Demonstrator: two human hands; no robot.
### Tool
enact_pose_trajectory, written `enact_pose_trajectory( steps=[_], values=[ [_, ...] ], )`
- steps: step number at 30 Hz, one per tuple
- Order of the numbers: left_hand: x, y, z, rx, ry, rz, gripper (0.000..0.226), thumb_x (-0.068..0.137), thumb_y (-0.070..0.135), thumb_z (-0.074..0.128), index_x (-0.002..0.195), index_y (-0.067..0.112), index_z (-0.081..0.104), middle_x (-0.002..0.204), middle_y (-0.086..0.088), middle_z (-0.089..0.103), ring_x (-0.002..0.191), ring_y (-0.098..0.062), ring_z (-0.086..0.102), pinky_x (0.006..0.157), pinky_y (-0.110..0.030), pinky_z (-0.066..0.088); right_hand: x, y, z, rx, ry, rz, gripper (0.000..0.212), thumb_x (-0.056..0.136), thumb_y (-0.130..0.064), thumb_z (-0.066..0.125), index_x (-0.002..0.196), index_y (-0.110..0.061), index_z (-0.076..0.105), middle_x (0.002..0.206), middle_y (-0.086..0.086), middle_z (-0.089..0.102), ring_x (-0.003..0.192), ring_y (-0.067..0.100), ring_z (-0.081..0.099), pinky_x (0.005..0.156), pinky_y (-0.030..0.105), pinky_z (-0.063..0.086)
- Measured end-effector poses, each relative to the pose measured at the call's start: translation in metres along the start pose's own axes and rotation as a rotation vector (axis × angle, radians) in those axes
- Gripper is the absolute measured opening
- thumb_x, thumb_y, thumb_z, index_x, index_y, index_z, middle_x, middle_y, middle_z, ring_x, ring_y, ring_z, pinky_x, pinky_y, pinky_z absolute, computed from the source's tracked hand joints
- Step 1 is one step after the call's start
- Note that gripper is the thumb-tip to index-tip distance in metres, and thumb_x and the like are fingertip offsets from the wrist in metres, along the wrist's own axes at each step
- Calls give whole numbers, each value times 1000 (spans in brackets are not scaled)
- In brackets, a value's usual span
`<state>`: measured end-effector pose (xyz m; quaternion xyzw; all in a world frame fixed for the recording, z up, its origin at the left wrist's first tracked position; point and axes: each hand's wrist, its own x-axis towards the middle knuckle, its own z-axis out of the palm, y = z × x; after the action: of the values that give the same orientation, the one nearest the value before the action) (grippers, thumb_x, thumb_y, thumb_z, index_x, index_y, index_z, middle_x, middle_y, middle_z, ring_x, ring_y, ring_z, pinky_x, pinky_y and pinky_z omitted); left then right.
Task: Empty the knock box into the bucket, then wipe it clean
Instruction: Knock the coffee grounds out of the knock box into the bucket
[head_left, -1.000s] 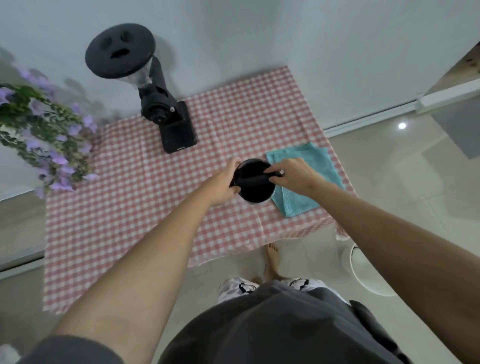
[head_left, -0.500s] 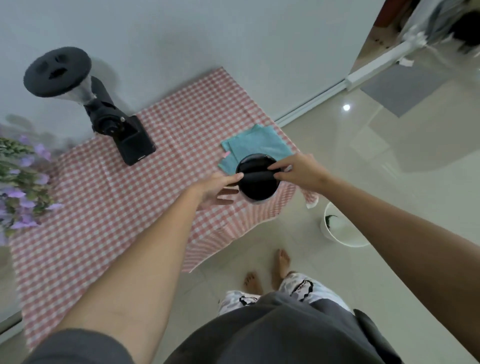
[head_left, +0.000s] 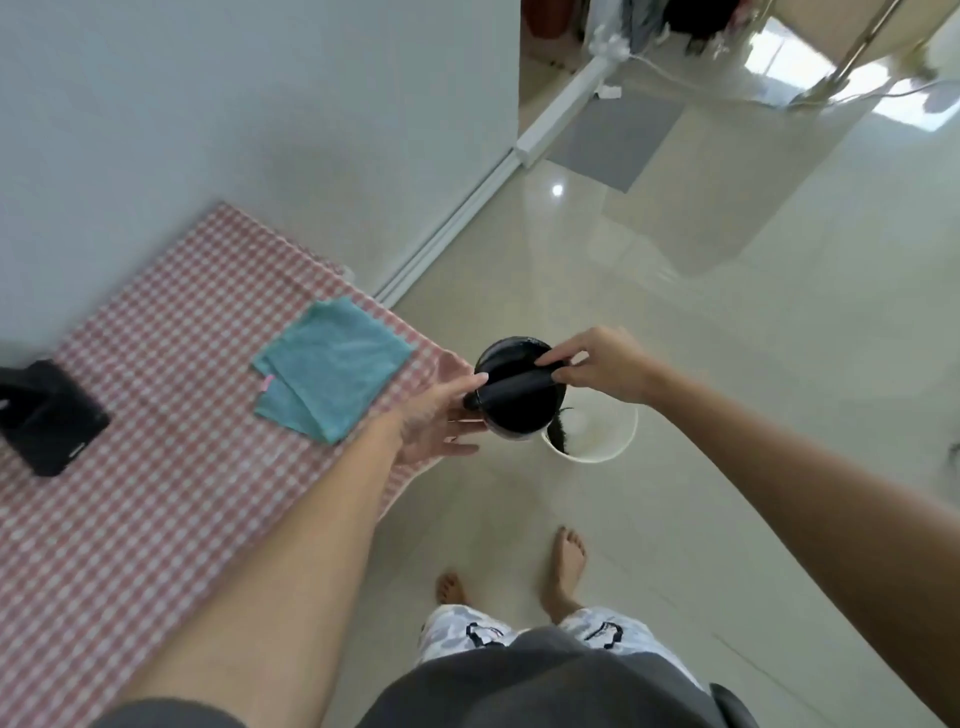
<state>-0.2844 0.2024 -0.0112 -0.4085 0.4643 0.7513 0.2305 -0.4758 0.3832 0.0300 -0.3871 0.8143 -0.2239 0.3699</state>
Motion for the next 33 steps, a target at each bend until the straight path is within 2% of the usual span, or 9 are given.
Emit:
enact_pose_trajectory(
  steps=[3,5,10,14,19,21,27,29,33],
  values=[
    [29,9,34,-14,-16,-5,45,92,49,70,124,19,67,126,-1,69,118,-20,65,116,-50,47,-5,39,-21,28,-10,33,30,89,-18,71,115,-32,76,110,-4,76,94,10,65,87,18,40],
    [48,13,53,-32,-35,-19,48,88,49,71,127,21,66,126,1,69,117,-20,65,118,-51,46,-5,63,-31,38,-19,52,30,90,-18,71,115,-33,75,112,-3,75,95,11,67,85,17,41],
    [102,20,77,-59,-54,-59,29,104,43,60,119,21,71,123,-1,71,117,-22,66,119,-50,46,12,116,-45,47,-27,99,30,90,-18,70,115,-35,75,111,-6,75,94,11,67,79,12,40],
    [151,29,79,-18,-61,-79,25,97,35,72,115,18,70,120,-2,73,115,-22,67,117,-45,48,38,155,-41,94,0,135,29,91,-15,70,115,-32,76,95,-17,65,95,11,64,84,15,37],
    [242,21,66,110,-99,-65,55,70,45,80,119,20,72,119,1,75,110,-15,69,111,-37,49,86,227,-6,204,54,169,30,91,-12,69,113,-31,76,93,-9,67,92,18,65,90,32,50],
    [283,7,57,146,-120,-70,67,63,50,79,123,21,72,121,2,75,111,-12,70,106,-33,52,105,257,17,238,51,171,31,92,-10,68,114,-31,76,95,-13,67,89,13,64,87,30,49],
    [402,-43,25,193,-105,-77,43,84,42,68,123,24,71,120,7,78,106,-6,74,94,-27,56,141,346,83,504,209,263,24,93,-21,69,109,-36,77,106,-17,77,105,-4,68,96,16,45],
    [434,-60,11,210,-102,-86,53,80,45,73,128,23,70,126,5,77,111,-7,73,93,-25,57,148,384,113,475,266,332,24,94,-28,67,113,-41,74,110,-12,76,108,0,67,96,22,48],
    [493,-86,-12,238,-98,-87,80,59,54,90,130,22,71,131,3,78,115,-9,73,94,-27,57,159,461,175,211,162,485,38,96,-35,63,132,-47,60,152,1,50,132,23,54,111,45,43]
  ],
)
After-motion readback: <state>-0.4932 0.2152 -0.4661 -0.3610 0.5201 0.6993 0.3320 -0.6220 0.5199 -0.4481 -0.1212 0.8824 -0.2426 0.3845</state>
